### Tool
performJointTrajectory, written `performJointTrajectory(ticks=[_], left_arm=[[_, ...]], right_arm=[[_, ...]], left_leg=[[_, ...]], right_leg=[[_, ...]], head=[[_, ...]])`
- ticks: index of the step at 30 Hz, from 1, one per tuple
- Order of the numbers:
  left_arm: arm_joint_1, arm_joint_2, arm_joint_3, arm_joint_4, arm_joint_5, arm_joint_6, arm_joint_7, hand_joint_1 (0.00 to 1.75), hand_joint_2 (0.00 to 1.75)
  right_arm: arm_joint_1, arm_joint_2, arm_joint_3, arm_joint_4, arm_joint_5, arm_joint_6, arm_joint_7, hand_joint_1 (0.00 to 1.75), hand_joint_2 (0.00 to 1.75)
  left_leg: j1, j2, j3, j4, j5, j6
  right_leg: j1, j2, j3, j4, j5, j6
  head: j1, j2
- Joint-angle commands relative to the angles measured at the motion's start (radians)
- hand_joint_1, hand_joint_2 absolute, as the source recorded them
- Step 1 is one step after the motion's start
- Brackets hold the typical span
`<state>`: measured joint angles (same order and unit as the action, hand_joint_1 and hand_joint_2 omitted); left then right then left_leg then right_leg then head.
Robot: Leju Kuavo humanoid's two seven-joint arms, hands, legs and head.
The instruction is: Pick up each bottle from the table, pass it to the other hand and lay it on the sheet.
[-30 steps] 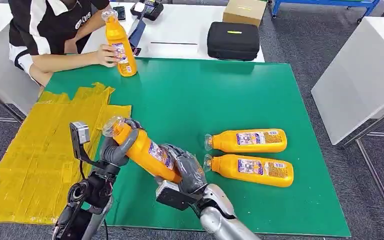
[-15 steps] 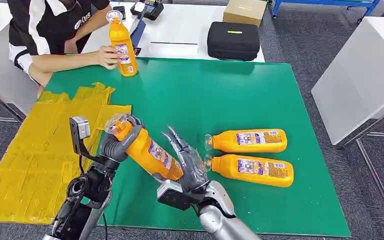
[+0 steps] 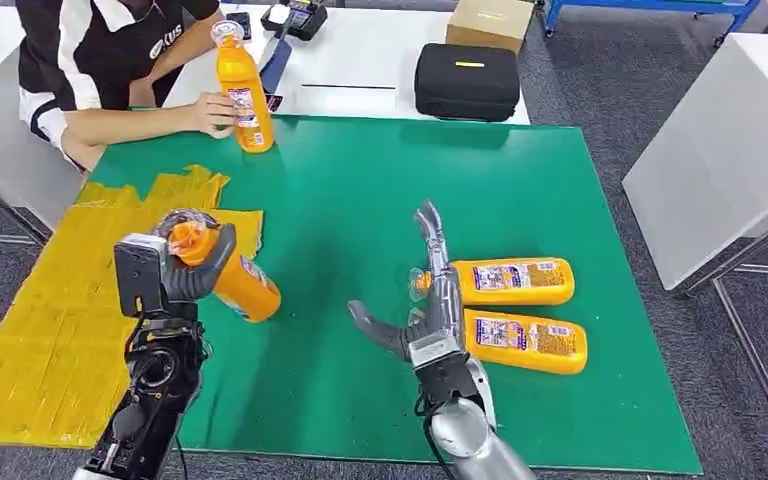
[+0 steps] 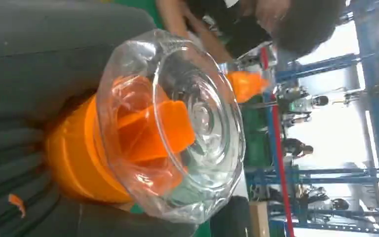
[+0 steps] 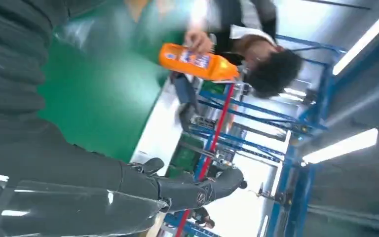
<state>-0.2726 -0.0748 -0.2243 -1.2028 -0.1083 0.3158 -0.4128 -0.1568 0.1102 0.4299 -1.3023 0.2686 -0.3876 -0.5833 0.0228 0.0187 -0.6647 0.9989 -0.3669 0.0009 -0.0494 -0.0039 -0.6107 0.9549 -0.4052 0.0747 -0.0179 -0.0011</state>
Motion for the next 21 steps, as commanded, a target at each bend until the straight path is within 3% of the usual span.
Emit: performJointTrajectory(ticks=[1, 3, 5, 8, 13, 15, 18, 21], left_arm=[[-0.06, 0.065, 0.003, 0.091, -0.467, 0.351, 0.038, 1.75, 1.75], [-0.07, 0.075, 0.016, 0.112, -0.561, 0.366, 0.062, 1.75, 1.75], [-0.069, 0.056, 0.101, 0.104, -0.914, 0.382, 0.147, 1.75, 1.75], [-0.106, 0.086, 0.08, 0.189, -1.261, 0.382, 0.282, 1.75, 1.75], [-0.114, 0.095, 0.062, 0.206, -1.343, 0.382, 0.327, 1.75, 1.75], [-0.132, 0.142, -0.028, 0.252, -1.462, 0.36, 0.4, 1.75, 1.75], [-0.203, 0.231, -0.307, 0.364, -1.462, 0.3, 0.576, 1.75, 1.75], [-0.259, 0.243, -0.448, 0.515, -1.462, 0.32, 0.558, 1.75, 1.75]], right_arm=[[0.003, -0.012, -0.026, -0.098, -0.101, 0.007, -0.027, 0.0, 1.75], [0.006, -0.02, -0.034, -0.135, -0.139, 0.018, 0.007, 0.0, 1.75], [0.017, -0.034, -0.06, -0.194, -0.229, 0.039, 0.022, 0.0, 1.75], [0.042, -0.054, -0.107, -0.288, -0.311, 0.06, 0.042, 0.0, 1.75], [0.048, -0.053, -0.121, -0.307, -0.316, 0.069, 0.05, 0.0, 1.75], [0.051, -0.045, -0.157, -0.324, -0.323, 0.06, 0.047, 0.0, 1.75], [0.059, -0.039, -0.219, -0.334, -0.378, 0.098, 0.053, 0.0, 1.75], [0.059, -0.042, -0.243, -0.311, -0.397, 0.123, 0.042, 0.0, 1.75]], left_leg=[[0.0, -0.001, 0.003, 0.0, -0.001, 0.001], [0.0, 0.0, 0.004, 0.0, -0.002, 0.001], [0.0, -0.001, 0.004, 0.0, -0.002, 0.0], [0.0, -0.004, 0.005, 0.001, -0.002, 0.001], [0.0, -0.002, 0.005, 0.001, -0.002, 0.001], [0.0, -0.001, 0.003, 0.0, -0.001, 0.0], [0.0, -0.006, 0.004, 0.0, -0.001, 0.0], [0.0, -0.007, 0.007, -0.001, -0.001, 0.001]], right_leg=[[0.001, 0.0, 0.003, 0.0, -0.001, -0.004], [0.001, 0.001, 0.003, 0.001, -0.002, -0.005], [0.001, -0.001, 0.003, 0.001, -0.002, -0.005], [0.001, -0.002, 0.005, 0.001, -0.003, -0.006], [0.001, -0.001, 0.005, 0.001, -0.002, -0.006], [0.0, -0.001, 0.002, 0.0, -0.001, -0.003], [0.001, -0.005, 0.005, 0.001, -0.002, -0.005], [0.001, -0.005, 0.008, 0.0, -0.003, -0.006]], head=[[0.0, 0.0], [0.0, 0.0], [0.0, 0.0], [0.0, 0.0], [0.0, 0.0], [0.0, 0.0], [0.0, 0.0], [0.0, 0.0]])
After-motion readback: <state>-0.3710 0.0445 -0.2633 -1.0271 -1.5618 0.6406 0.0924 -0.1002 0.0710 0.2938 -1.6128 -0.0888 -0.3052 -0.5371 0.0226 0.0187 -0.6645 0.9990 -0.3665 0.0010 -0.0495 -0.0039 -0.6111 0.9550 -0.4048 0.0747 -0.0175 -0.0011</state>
